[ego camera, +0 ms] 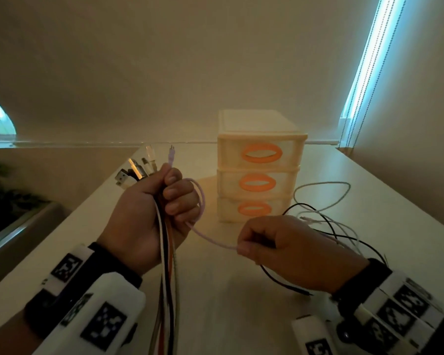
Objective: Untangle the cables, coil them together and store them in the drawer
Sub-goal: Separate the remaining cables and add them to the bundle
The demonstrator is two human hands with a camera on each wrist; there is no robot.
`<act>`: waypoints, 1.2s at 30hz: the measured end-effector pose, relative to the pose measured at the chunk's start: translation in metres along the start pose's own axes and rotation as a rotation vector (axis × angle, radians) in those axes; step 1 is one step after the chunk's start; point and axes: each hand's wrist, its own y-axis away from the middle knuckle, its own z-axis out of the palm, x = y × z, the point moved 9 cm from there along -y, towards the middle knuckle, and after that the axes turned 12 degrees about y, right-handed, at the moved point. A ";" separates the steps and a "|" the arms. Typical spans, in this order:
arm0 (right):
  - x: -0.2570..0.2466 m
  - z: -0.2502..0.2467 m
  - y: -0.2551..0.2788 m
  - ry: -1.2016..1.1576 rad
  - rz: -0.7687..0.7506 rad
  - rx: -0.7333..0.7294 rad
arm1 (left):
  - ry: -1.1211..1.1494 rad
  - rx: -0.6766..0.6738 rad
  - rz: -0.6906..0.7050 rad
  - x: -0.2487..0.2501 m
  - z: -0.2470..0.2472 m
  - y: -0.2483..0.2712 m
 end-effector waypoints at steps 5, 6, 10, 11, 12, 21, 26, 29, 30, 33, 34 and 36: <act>0.025 -0.014 0.000 0.059 0.124 0.072 | 0.010 0.016 0.019 0.008 -0.002 -0.001; 0.034 -0.023 0.001 0.086 0.181 0.167 | 0.010 0.016 0.021 0.007 -0.002 -0.002; 0.033 -0.016 -0.001 -0.015 0.173 0.174 | -0.004 0.028 0.016 0.005 -0.005 -0.002; 0.025 -0.005 -0.002 -0.060 0.127 0.051 | -0.008 0.037 0.020 0.007 -0.006 -0.002; 0.017 0.006 0.000 -0.109 0.096 -0.093 | -0.010 0.043 0.025 0.010 -0.007 -0.002; 0.065 -0.043 0.003 -0.069 0.394 0.371 | -0.138 -0.209 -0.413 -0.042 0.017 0.016; 0.023 -0.045 0.006 -0.353 0.158 0.538 | -0.341 -0.136 -0.440 -0.085 0.020 0.027; -0.015 -0.032 0.006 -0.236 -0.084 0.352 | -0.171 0.090 -0.108 -0.046 0.005 0.006; -0.020 -0.020 0.004 -0.163 -0.099 0.229 | -0.115 0.143 -0.019 -0.032 0.000 0.003; -0.018 0.013 0.000 -0.056 -0.071 -0.063 | -0.010 0.226 0.114 -0.009 -0.013 0.001; -0.017 0.014 0.000 -0.058 -0.070 -0.066 | 0.007 0.221 0.119 -0.008 -0.012 0.001; -0.010 0.009 -0.002 -0.044 -0.035 0.001 | 0.031 0.181 0.114 -0.007 -0.009 0.001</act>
